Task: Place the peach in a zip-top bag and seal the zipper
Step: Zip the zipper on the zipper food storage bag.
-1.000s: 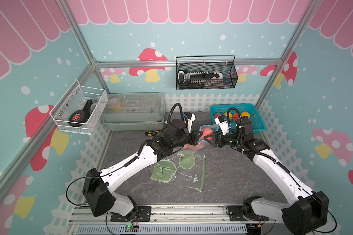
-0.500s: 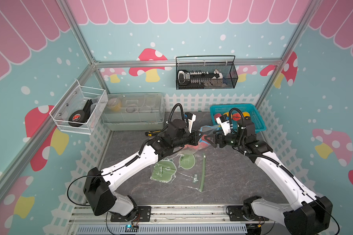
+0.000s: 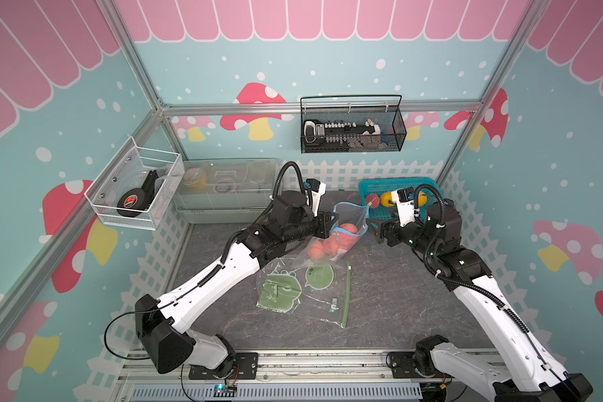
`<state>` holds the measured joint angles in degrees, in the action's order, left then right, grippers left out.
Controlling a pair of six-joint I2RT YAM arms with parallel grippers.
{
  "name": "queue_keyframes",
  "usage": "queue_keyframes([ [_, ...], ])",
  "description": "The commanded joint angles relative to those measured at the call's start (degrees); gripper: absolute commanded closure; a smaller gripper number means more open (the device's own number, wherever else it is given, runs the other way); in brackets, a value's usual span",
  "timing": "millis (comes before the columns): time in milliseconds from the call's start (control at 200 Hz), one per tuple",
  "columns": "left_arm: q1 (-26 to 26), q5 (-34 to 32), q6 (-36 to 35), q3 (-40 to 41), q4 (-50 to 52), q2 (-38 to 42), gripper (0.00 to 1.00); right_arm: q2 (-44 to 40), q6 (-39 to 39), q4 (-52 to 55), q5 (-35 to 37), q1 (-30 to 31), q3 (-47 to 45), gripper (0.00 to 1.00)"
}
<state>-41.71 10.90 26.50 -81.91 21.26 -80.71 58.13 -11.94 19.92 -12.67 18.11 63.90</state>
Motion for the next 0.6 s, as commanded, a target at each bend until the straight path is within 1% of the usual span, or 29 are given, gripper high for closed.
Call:
queue_keyframes([
  [0, 0.52, 2.48, -3.86, -2.33, 5.28, 3.66, 1.0, -0.55, 2.16, 1.92, 1.77, -1.16, 2.36, 0.11],
  [145, 0.92, 1.27, -3.68, -0.79, 8.09, 7.66, 1.0, -1.69, 3.05, 2.04, -0.59, -2.79, 2.3, 0.11],
  [205, 0.93, 1.62, -3.4, 0.3, 8.42, 9.38, 1.0, -1.95, 3.23, 2.13, -0.79, -3.22, 2.04, 0.11],
  [310, 1.06, 2.88, -3.08, 1.94, 9.26, 11.87, 1.0, -1.96, 5.17, 1.58, -3.58, -3.8, 0.89, 0.13],
  [385, 1.15, 3.26, -2.64, 3.15, 10.1, 13.21, 1.0, -2.08, 9.43, -0.81, -10.03, -4.19, -1.4, 0.14],
  [475, 1.19, 2.73, -2.03, 5.59, 10.46, 15.13, 1.0, -3.5, 14.85, -7.71, -19.18, -4.22, -6.68, 0.14],
  [595, 1.2, 1.3, -1.53, 9.07, 10.78, 17.75, 1.0, -3.79, 21.43, -13.82, -26.16, -4.31, -11.86, 0.14],
])
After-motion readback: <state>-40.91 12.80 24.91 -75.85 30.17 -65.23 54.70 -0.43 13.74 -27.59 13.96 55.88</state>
